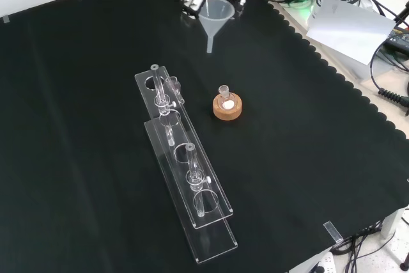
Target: Put the funnel back on the funnel stand.
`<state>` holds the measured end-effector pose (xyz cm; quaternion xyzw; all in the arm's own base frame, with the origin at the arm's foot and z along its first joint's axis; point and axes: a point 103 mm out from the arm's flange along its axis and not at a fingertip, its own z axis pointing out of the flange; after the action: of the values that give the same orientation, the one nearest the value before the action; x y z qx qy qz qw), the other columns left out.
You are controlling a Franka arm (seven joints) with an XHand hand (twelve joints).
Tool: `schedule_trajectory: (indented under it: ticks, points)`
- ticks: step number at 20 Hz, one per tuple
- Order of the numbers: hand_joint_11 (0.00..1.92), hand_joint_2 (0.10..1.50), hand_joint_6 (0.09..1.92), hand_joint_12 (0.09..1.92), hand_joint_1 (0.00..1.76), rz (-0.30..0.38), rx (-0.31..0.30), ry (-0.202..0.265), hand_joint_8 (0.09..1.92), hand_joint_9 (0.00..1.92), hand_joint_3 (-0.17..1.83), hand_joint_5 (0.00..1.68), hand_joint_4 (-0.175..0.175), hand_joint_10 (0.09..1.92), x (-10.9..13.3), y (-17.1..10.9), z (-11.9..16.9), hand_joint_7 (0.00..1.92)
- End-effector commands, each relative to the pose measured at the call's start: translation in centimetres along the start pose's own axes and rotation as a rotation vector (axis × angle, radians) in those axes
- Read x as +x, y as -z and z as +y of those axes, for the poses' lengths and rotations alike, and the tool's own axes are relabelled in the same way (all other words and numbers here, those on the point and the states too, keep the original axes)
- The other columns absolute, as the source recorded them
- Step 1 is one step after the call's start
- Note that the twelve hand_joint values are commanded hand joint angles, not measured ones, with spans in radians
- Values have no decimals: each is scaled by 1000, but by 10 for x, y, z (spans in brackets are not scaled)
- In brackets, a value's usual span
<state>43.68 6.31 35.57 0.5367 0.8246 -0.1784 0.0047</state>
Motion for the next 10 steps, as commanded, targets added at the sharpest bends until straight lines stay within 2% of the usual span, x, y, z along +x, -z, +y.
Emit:
schedule_trajectory:
  ticks: [1,4,10]
  points:
    - [944,695,761,1025,895,66,-14,-61,541,1174,641,843,34,199,-31,18,24,725]
    - [952,695,763,1024,893,79,-18,-68,544,1177,642,841,31,198,-37,19,42,730]
    - [972,695,770,1007,891,75,-11,-54,548,1185,646,837,24,190,-43,22,74,736]
